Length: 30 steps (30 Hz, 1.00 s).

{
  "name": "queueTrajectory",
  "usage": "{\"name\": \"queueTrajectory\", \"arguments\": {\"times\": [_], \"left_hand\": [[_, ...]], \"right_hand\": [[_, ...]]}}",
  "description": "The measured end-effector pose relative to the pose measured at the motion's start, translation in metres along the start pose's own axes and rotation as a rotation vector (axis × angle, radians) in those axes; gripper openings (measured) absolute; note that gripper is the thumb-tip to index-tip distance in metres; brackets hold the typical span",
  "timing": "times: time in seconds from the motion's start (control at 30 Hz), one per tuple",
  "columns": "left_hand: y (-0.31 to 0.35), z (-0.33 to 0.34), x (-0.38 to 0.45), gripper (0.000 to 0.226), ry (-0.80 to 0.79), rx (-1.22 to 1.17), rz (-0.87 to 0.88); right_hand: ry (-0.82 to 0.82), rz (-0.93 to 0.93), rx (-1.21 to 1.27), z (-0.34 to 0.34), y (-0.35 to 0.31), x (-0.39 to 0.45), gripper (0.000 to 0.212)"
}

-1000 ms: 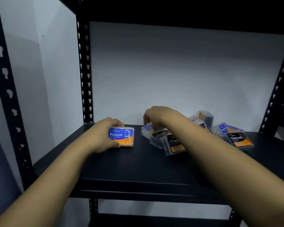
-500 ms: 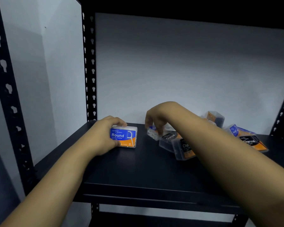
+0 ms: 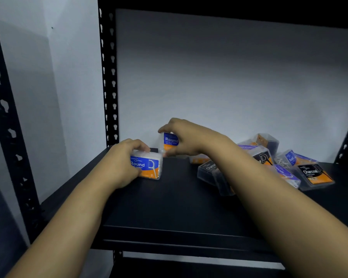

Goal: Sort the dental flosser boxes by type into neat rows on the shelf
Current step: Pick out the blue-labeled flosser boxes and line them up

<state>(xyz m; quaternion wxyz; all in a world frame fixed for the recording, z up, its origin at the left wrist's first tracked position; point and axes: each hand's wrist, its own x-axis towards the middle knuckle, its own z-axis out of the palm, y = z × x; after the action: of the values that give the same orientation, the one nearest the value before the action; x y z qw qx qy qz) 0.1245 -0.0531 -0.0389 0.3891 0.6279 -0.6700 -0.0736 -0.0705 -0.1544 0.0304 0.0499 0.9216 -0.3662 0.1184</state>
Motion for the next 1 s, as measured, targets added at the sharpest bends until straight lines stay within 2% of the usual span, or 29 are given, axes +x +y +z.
{"name": "queueTrajectory", "arguments": {"times": [0.17, 0.37, 0.5, 0.7, 0.87, 1.0], "left_hand": [[-0.001, 0.0, -0.001, 0.047, 0.0, -0.033, 0.008], [-0.008, -0.002, 0.003, 0.047, -0.034, -0.028, 0.032], [-0.012, -0.002, 0.002, 0.04, -0.066, -0.039, 0.03], [-0.01, -0.012, -0.002, 0.037, -0.132, 0.011, 0.034], [-0.02, -0.023, -0.032, 0.037, -0.07, 0.013, 0.153], [-0.036, -0.028, -0.058, 0.037, -0.016, -0.055, 0.283]], "right_hand": [[0.14, 0.022, 0.091, -0.004, -0.016, -0.03, 0.081], [0.275, 0.062, 0.137, 0.013, -0.036, -0.079, 0.08], [0.312, 0.074, 0.201, 0.034, -0.046, -0.106, 0.081], [0.365, 0.084, 0.163, 0.05, -0.06, -0.12, 0.078], [0.425, 0.084, 0.2, 0.058, -0.057, -0.127, 0.077], [0.41, 0.051, 0.247, 0.06, -0.058, -0.127, 0.077]]}}
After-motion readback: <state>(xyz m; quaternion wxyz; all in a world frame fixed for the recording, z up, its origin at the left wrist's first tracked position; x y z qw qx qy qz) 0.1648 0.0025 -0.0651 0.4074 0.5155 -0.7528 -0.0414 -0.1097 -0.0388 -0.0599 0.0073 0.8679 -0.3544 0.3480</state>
